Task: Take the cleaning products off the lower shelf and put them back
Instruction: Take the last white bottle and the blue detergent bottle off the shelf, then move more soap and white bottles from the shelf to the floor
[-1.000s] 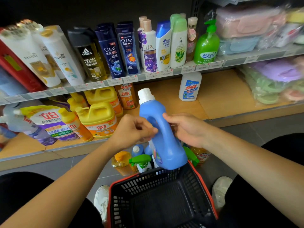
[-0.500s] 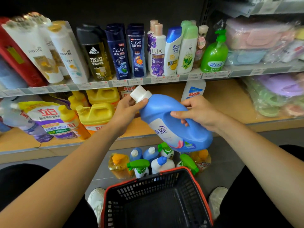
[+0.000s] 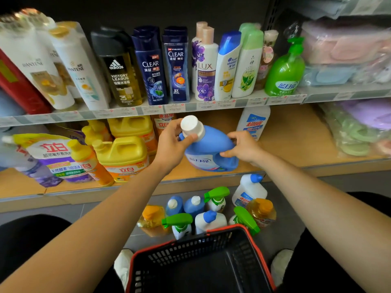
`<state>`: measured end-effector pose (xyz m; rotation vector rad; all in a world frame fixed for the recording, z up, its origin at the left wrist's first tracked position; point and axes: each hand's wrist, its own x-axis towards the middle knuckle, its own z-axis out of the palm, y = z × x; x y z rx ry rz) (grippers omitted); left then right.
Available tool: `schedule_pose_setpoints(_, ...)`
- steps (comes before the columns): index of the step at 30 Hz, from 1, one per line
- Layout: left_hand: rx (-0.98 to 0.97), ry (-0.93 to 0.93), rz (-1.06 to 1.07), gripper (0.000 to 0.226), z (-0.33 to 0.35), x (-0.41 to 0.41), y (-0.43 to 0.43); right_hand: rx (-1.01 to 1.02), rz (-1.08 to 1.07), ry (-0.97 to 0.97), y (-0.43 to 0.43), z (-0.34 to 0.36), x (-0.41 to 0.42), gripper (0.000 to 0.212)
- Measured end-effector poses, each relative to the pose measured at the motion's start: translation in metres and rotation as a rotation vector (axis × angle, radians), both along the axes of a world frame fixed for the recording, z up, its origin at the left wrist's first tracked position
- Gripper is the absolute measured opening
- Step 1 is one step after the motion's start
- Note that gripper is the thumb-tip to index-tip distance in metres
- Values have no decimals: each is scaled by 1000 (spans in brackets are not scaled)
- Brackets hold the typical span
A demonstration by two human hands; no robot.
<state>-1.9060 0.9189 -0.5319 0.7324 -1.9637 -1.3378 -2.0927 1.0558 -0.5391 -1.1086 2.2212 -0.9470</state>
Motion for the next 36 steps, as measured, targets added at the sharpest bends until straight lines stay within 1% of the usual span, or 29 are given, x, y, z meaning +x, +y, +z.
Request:
schedule_pose_setpoints(4,15,-46,25,49,-22,4,-6,24,7,6,-13,-26,-2,32)
schedule_pose_setpoints(7,26,-33,24,47,-29,8,-11,2,7,-5,-22,-32,-6,28)
schedule_pose_setpoints(8,39,-30,19,47,-30,9,-13,3,17,-3,-25,-32,-7,30)
schedule_pose_setpoints(10,43,-46,-10,47,-29,8,-16,49,62,-34,-31,-29,-7,44)
schedule_pose_setpoints(12,-23,-98,-86,47,-28,6,-16,103,129,-88,-34,-28,-1,70)
schedule_pose_setpoints(13,-70,-130,-133,49,-27,5,-16,100,149,-112,-35,-30,2,83)
schedule_pose_setpoints(14,-114,-162,-167,51,-27,6,-15,75,145,-123,-36,-33,4,91)
schedule_pose_setpoints(15,-150,-195,-175,54,-27,8,-15,35,121,-135,-36,-37,5,93)
schedule_pose_setpoints(17,-232,-279,-96,54,-27,17,-18,-53,42,-184,-37,-45,5,87)
schedule_pose_setpoints(19,-393,-366,69,48,-25,34,-26,-116,-44,-228,-37,-51,4,78)
schedule_pose_setpoints(21,-564,-422,222,43,-24,54,-36,-161,-129,-196,-41,-57,2,63)
schedule_pose_setpoints(22,-615,-453,282,43,-24,64,-42,-176,-171,-172,-44,-60,1,56)
schedule_pose_setpoints(24,-650,-560,366,49,-29,82,-53,-196,-274,-126,-54,-66,4,46)
schedule_pose_setpoints(27,-679,-748,366,66,-42,105,-68,-153,-453,12,-70,-74,14,44)
schedule_pose_setpoints(28,-713,-776,344,69,-46,112,-73,-150,-491,-2,-75,-76,18,45)
schedule_pose_setpoints(30,-818,-793,297,72,-52,122,-84,-187,-525,-113,-82,-80,30,45)
schedule_pose_setpoints(31,-867,-796,283,73,-55,125,-89,-204,-532,-140,-83,-83,35,46)
schedule_pose_setpoints(32,-907,-801,276,75,-57,127,-93,-204,-549,-127,-83,-86,42,46)
schedule_pose_setpoints(34,-970,-814,276,79,-65,129,-98,-168,-596,-73,-78,-93,57,40)
schedule_pose_setpoints(36,-1025,-800,302,81,-77,130,-100,-125,-545,-78,-73,-98,73,33)
